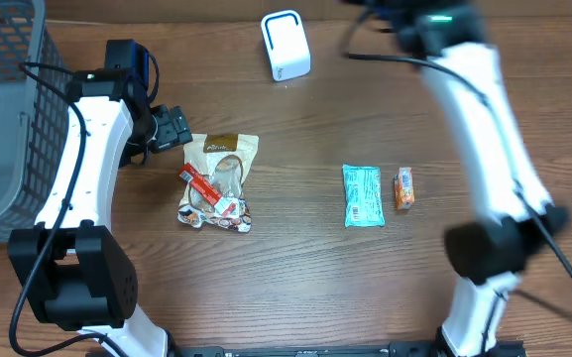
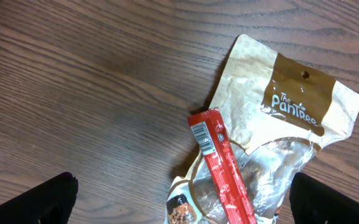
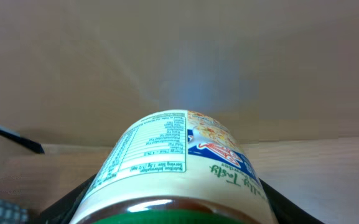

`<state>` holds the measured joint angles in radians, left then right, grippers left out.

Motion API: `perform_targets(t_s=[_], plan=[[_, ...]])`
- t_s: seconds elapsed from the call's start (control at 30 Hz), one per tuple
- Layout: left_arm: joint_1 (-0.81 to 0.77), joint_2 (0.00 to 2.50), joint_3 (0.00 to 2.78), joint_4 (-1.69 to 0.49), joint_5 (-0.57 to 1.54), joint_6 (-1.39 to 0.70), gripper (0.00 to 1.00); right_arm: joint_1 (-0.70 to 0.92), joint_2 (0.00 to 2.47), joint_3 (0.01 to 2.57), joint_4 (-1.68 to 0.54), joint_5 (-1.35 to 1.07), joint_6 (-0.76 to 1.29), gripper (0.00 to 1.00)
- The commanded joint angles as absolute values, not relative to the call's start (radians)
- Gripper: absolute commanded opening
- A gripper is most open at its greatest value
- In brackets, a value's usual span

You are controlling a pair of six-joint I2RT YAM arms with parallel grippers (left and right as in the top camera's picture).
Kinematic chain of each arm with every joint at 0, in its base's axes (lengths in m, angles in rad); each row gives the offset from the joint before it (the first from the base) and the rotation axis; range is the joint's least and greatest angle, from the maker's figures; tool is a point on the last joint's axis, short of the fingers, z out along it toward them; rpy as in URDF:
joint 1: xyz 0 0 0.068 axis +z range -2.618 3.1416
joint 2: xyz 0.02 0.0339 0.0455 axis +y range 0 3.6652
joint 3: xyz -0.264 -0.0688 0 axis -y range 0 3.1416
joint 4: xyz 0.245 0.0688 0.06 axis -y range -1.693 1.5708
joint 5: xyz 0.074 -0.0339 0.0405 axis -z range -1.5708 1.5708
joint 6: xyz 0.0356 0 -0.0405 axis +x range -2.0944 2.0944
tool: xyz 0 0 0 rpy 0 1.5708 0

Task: Scan the item barcode
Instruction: 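Carry the jar right and set it down near the table edge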

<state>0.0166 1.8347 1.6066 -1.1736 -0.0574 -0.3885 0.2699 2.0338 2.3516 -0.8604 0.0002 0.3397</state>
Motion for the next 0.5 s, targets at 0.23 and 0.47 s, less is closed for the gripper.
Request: perform_targets(t_s=[0.23, 0.47], plan=[[0.017, 1.829, 1.623, -1.171, -0.062, -0.374, 1.00, 0.035, 1.930, 2.351, -1.481, 0.006, 0.341, 0.09], [0.017, 1.829, 1.623, -1.171, -0.062, -0.374, 1.00, -0.104, 1.943, 2.077, -1.576, 0.009, 0.341, 0.11]])
